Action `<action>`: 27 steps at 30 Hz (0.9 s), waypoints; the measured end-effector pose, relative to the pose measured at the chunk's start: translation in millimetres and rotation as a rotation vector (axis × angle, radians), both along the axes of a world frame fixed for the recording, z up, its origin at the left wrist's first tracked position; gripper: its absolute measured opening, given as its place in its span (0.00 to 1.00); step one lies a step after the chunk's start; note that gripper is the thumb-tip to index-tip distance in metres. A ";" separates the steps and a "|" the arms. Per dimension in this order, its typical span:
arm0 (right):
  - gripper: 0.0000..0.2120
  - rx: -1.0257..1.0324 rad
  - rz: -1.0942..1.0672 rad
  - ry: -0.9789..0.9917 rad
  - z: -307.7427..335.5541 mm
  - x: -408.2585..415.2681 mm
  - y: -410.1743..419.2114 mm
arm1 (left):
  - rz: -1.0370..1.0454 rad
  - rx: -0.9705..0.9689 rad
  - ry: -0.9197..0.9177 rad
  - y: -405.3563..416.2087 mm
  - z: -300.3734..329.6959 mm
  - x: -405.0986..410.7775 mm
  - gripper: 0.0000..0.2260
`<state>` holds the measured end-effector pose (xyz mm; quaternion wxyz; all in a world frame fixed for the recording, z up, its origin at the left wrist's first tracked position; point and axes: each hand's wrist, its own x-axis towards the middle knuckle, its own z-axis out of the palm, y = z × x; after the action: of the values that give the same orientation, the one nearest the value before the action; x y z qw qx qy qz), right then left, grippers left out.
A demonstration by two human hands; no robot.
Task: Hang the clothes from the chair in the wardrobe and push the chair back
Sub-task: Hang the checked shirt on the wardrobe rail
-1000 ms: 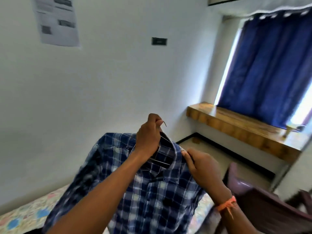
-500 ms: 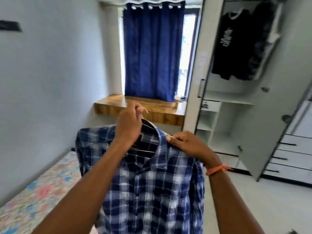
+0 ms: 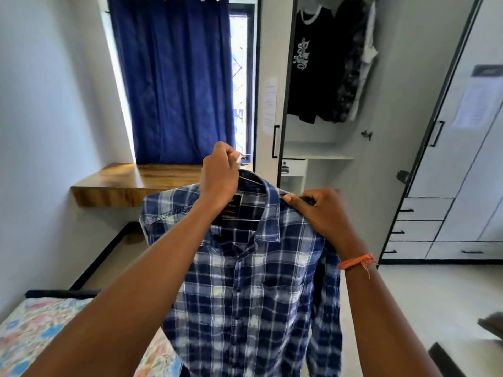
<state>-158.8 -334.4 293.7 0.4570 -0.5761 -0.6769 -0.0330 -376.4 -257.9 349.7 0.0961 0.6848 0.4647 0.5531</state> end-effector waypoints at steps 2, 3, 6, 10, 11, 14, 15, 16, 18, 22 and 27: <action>0.29 0.094 -0.079 -0.030 4.8 20.5 11.5 | -0.021 -0.009 -0.019 21.8 6.2 21.2 0.07; 0.27 0.128 -0.092 -0.038 9.5 33.1 19.8 | -0.037 -0.010 -0.035 35.7 9.4 35.7 0.07; 0.21 0.210 -0.090 -0.045 21.3 68.1 46.4 | -0.075 -0.015 -0.065 74.1 16.7 78.1 0.07; 0.20 0.334 -0.115 -0.091 37.0 130.1 94.0 | -0.096 0.009 -0.082 124.5 31.7 142.6 0.06; 0.19 0.356 -0.114 -0.109 42.0 147.7 106.8 | -0.105 0.013 -0.087 136.0 37.2 158.2 0.06; 0.20 0.395 -0.117 -0.133 59.1 203.7 143.7 | -0.116 0.013 -0.105 169.5 53.5 210.7 0.06; 0.21 0.410 -0.119 -0.143 67.1 225.5 156.9 | -0.118 0.018 -0.115 181.9 59.9 231.1 0.06; 0.21 0.420 -0.127 -0.155 73.7 244.2 167.9 | -0.120 0.026 -0.121 192.2 64.5 248.3 0.06; 0.22 0.437 -0.158 -0.183 86.1 281.6 187.7 | -0.127 0.048 -0.124 212.6 71.6 283.9 0.06; 0.22 0.455 -0.251 -0.239 97.6 343.7 219.2 | -0.160 0.057 -0.100 253.4 74.3 347.9 0.10; 0.22 0.446 -0.363 -0.277 96.6 398.1 271.2 | -0.185 0.039 -0.057 319.9 56.0 412.3 0.12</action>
<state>239.3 -63.2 390.3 0.4621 -0.5632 -0.5948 -0.3398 35.9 62.0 405.6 0.1467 0.7106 0.3858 0.5698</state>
